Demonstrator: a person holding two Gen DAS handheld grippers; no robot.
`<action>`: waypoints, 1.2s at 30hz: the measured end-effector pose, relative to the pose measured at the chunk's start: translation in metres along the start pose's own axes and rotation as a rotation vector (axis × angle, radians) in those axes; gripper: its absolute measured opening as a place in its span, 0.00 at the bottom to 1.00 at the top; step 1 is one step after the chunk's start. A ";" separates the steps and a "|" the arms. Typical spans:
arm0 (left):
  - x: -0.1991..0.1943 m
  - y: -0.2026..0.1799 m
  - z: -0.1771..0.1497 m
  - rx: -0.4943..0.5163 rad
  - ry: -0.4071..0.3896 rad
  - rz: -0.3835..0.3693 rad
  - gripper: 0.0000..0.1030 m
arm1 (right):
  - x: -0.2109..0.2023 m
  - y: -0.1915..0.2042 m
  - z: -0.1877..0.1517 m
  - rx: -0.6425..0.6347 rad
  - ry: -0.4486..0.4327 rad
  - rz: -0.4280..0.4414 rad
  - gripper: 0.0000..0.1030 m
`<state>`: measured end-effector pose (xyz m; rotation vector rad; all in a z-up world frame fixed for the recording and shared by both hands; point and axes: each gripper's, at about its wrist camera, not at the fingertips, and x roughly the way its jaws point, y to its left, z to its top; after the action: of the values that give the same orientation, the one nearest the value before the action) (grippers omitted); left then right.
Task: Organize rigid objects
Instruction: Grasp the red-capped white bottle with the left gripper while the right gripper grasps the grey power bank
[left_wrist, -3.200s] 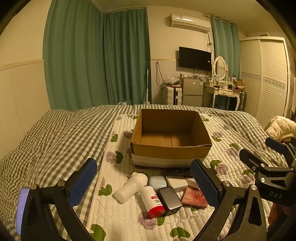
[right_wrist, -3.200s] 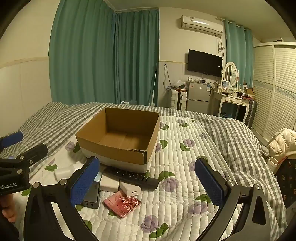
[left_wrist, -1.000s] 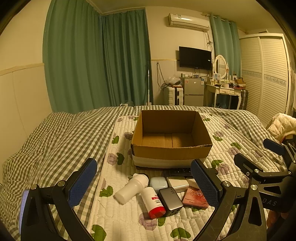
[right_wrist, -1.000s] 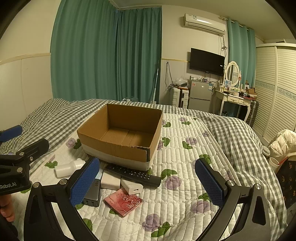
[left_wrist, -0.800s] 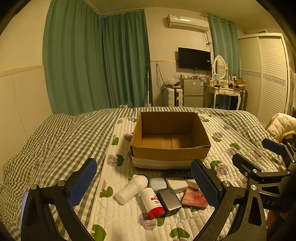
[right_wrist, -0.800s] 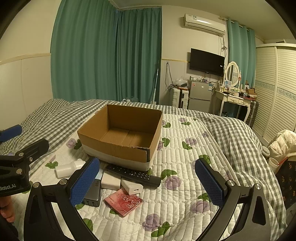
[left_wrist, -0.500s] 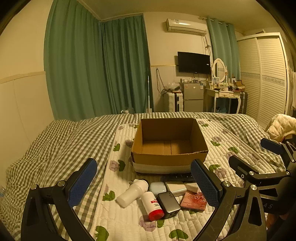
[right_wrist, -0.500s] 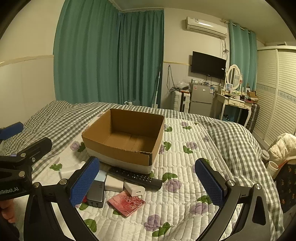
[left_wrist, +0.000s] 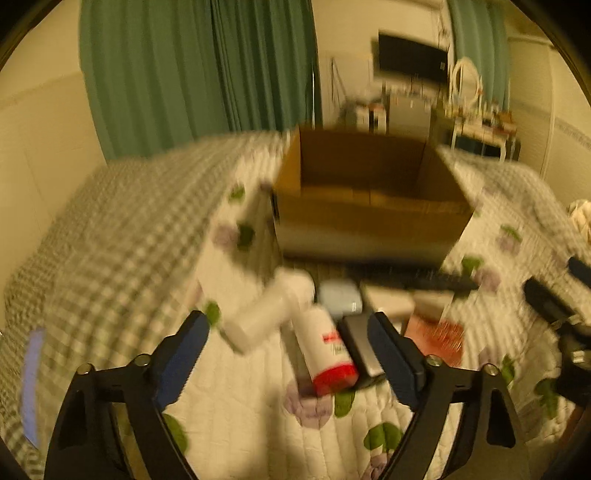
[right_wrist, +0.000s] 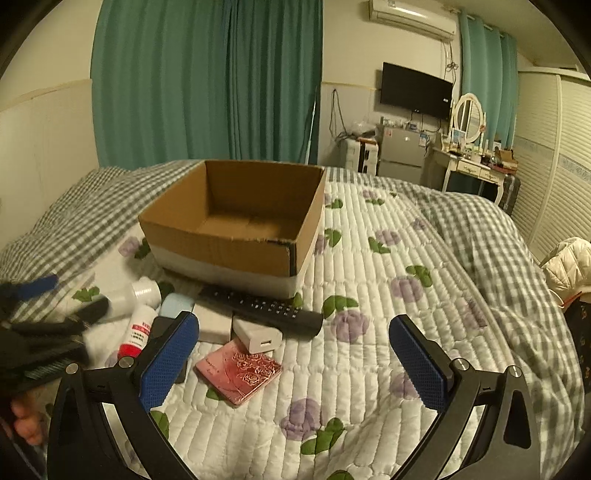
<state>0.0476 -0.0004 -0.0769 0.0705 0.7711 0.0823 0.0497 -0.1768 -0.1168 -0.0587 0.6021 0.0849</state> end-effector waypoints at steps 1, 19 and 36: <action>0.009 -0.001 -0.003 -0.001 0.032 -0.002 0.83 | 0.002 0.001 -0.001 -0.003 0.005 0.004 1.00; 0.051 -0.026 -0.008 0.027 0.231 -0.053 0.36 | 0.021 0.007 -0.008 -0.014 0.076 0.017 1.00; 0.008 0.034 0.007 0.050 0.118 -0.110 0.09 | 0.071 0.081 -0.017 -0.051 0.244 0.203 0.98</action>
<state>0.0563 0.0343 -0.0738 0.0707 0.8933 -0.0379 0.0908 -0.0932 -0.1736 -0.0579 0.8490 0.2937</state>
